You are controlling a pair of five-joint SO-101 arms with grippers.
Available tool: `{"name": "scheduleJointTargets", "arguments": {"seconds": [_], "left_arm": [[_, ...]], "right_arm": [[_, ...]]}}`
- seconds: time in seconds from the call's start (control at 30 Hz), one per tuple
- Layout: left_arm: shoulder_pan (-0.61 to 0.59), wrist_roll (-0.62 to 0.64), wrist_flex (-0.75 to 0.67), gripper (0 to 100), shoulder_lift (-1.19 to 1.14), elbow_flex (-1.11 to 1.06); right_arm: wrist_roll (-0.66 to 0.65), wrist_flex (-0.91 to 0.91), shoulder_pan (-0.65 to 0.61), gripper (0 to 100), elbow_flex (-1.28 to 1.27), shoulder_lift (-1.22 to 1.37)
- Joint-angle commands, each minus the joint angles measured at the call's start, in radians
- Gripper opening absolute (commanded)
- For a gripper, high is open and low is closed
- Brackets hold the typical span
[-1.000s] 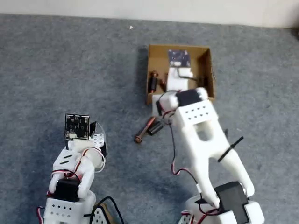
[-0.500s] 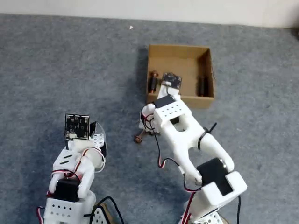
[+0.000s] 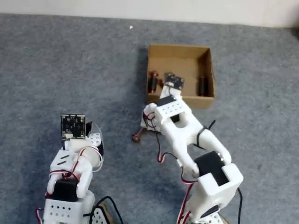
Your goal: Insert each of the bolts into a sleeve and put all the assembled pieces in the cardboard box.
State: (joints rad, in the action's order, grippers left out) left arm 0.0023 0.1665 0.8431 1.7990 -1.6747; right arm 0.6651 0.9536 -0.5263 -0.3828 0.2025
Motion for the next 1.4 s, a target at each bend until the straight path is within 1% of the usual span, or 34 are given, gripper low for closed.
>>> {"name": "scheduleJointTargets", "arguments": {"seconds": [0.0,0.17,0.37,0.5,0.63,0.7,0.93,1.0,1.13,1.27,1.37], "left_arm": [[-0.008,-0.012,-0.009,1,0.005,-0.022],[-0.008,-0.012,-0.009,1,0.005,-0.022],[-0.008,-0.012,-0.009,1,0.005,-0.022],[-0.008,-0.012,-0.009,1,0.005,-0.022],[-0.008,-0.012,-0.009,1,0.005,-0.022],[-0.008,-0.012,-0.009,1,0.005,-0.022],[-0.008,-0.012,-0.009,1,0.005,-0.022],[-0.008,-0.012,-0.009,1,0.005,-0.022],[-0.008,-0.012,-0.009,1,0.005,-0.022],[-0.008,-0.012,-0.009,1,0.005,-0.022],[-0.008,-0.012,-0.009,1,0.005,-0.022]], "right_arm": [[0.008,-0.022,0.03,17.0,0.004,0.036],[-0.021,-0.018,0.031,17.0,0.061,0.039],[-0.295,-0.018,0.031,17.0,0.085,0.045],[-0.413,-0.018,0.031,17.0,0.084,0.047],[-0.494,-0.018,0.031,17.0,0.081,0.047],[-0.511,-0.018,0.031,17.0,0.084,0.047],[-0.506,-0.022,0.03,16.9,0.085,0.047],[-0.506,-0.022,0.03,13.9,0.082,0.047],[-0.508,-0.022,0.03,0.1,0.084,0.041],[-0.506,-0.015,0.025,0.5,0.079,0.015],[-0.506,-0.015,0.025,0.4,0.077,-0.062]]}}
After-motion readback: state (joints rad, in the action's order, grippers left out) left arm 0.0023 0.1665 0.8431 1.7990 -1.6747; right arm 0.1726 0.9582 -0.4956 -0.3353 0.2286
